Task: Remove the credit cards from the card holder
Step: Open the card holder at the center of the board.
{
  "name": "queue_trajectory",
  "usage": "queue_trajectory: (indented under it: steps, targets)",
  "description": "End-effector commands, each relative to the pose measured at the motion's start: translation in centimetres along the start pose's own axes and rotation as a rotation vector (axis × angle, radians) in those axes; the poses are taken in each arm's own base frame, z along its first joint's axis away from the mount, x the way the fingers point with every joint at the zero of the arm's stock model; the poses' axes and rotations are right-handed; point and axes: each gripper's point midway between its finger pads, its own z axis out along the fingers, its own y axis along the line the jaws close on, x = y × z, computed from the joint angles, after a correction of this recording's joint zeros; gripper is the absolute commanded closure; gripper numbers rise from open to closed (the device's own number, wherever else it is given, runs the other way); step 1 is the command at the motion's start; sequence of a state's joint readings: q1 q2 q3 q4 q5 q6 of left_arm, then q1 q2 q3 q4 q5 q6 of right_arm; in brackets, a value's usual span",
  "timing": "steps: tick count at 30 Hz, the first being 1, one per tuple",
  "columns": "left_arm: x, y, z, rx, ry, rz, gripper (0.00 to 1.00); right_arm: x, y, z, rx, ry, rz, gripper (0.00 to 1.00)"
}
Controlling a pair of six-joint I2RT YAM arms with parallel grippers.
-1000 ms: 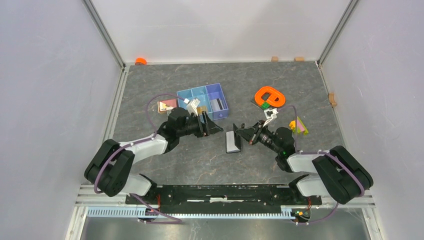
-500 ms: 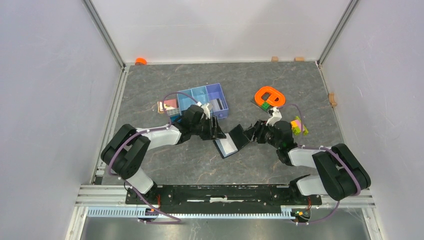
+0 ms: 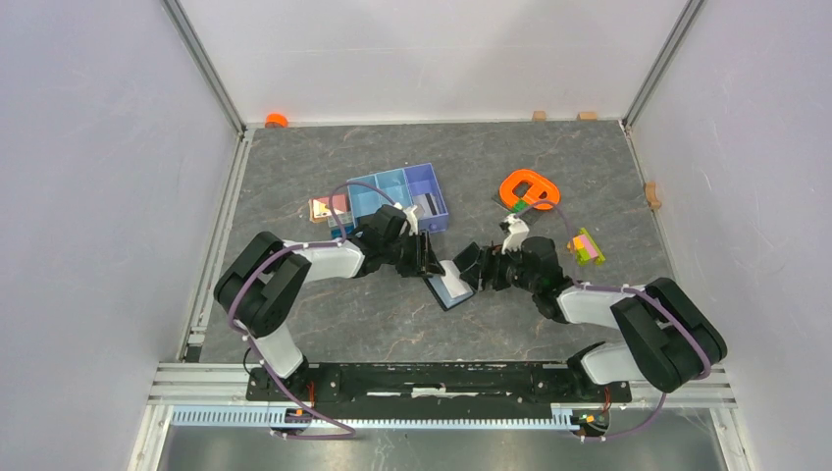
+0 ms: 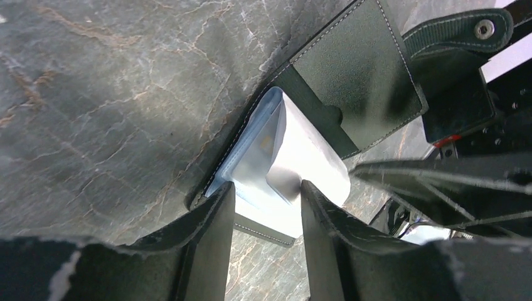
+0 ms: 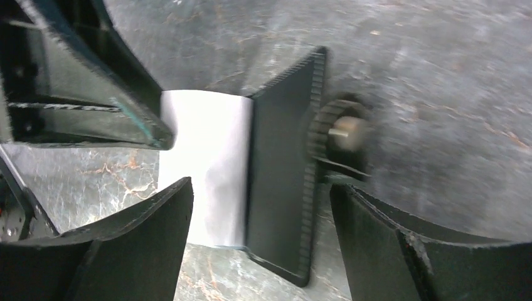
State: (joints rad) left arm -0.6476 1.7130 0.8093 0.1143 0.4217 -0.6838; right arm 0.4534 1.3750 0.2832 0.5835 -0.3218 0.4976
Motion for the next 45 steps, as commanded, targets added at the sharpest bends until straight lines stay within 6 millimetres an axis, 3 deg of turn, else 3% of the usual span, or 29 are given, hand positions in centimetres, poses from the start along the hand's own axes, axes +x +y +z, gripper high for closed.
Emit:
queue_trajectory:
  steps: [1,5,22,34,40,45]
  targets:
    - [-0.1,-1.0,0.7,0.062,0.024,0.025,0.52,-0.9,1.7,1.1,-0.008,0.015,-0.125,0.13]
    - [-0.2,-1.1,0.7,0.065,0.024,0.028,0.55,-0.6,2.0,1.5,0.048,0.045,-0.2,0.02]
    - [-0.4,-1.4,0.7,0.072,0.021,0.036,0.58,-0.5,1.2,2.4,0.29,0.141,-0.432,0.02]
    - [-0.9,-1.5,-0.1,0.056,-0.01,0.055,0.57,-1.6,1.2,1.8,0.32,0.083,-0.386,0.55]
    - [-1.1,-1.6,-0.6,0.051,-0.03,0.064,0.55,-2.2,1.5,1.1,0.227,0.019,-0.288,0.67]
    - [-1.2,-1.8,-0.9,0.061,-0.045,0.063,0.5,-2.3,1.1,0.6,0.14,-0.016,-0.168,0.94]
